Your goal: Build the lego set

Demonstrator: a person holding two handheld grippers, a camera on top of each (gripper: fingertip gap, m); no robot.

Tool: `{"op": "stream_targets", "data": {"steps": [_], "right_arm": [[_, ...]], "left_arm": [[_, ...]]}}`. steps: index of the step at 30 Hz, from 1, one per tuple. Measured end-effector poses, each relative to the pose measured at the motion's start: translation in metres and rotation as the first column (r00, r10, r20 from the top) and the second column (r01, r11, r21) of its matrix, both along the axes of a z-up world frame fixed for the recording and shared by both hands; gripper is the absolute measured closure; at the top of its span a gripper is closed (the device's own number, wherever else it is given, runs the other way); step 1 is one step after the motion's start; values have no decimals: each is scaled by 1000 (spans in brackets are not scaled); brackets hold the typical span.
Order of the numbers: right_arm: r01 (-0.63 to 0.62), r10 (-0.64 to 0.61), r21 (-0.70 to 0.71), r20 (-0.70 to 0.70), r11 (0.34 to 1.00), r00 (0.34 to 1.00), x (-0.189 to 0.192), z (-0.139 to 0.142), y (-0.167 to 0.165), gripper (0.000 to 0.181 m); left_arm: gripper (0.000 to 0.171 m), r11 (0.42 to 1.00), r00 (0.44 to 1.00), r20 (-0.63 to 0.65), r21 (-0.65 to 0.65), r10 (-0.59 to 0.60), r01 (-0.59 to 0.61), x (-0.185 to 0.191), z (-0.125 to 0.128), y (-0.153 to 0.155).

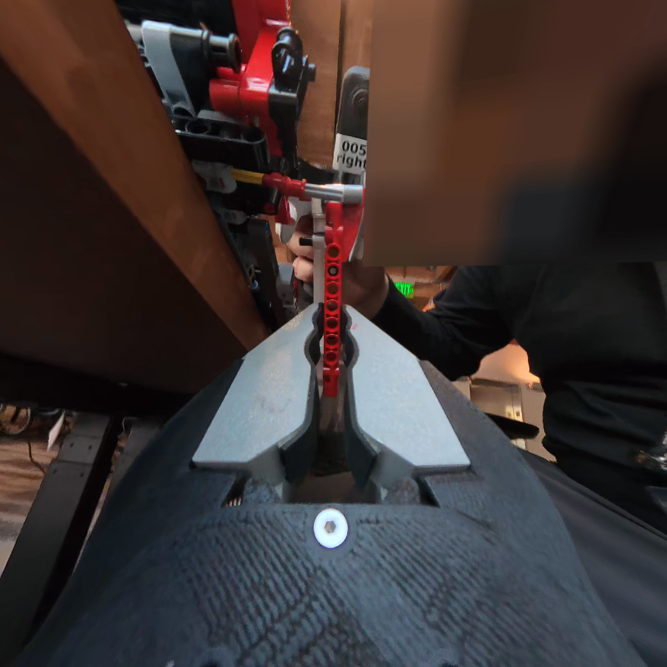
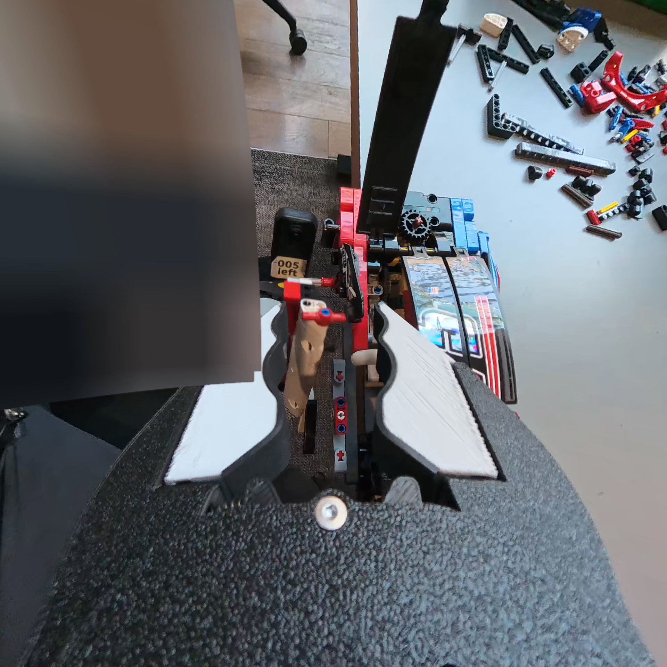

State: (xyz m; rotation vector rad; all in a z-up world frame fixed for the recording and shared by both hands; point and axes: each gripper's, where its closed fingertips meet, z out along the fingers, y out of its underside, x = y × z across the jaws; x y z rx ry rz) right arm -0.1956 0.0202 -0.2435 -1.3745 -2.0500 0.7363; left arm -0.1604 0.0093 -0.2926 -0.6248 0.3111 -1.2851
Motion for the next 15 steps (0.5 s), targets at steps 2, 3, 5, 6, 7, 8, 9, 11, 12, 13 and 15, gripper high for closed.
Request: {"op": "stream_targets", "data": {"steps": [2,3,5,6,7,8,9,11,12,13,15], "right_arm": [[0,0,12,25,1000,1000,-1,-3,2,136],[-6,5,13,33,1000,999,-1,-4,2,137],[-12,11,7,45,1000,999,-1,-4,1,137],[-15,15,-2,48,1000,999,-1,-4,0,137],[-20,21,-15,53,1000,998,-2,-4,-1,138],[-24,26,-29,60,999,998,-2,-4,-3,137],[-25,28,-37,64,999,998,-3,-3,-3,137],[-24,27,-47,72,999,997,-4,-3,-3,140],[-22,26,-50,77,998,997,-4,-3,-3,143],[-22,26,-54,84,998,996,-5,-3,-3,144],[-21,26,-51,98,998,995,-5,-5,-4,144]], "left_arm": [[167,999,997,76,31,17,-19,-3,4,-1],[167,999,995,97,37,21,-24,-3,5,-1],[166,998,988,155,53,11,-20,-2,7,-1],[167,998,983,183,60,1,-12,-1,9,0],[167,998,978,210,62,-2,-12,0,10,1],[167,998,971,238,66,-3,-13,2,11,2],[167,997,963,270,74,-7,-14,2,13,2],[167,995,943,331,95,-17,-16,3,14,2],[167,995,934,355,103,-29,-8,3,14,1],[166,994,926,376,112,-38,-4,4,14,1],[166,993,913,406,120,-43,-6,6,13,1]]}}
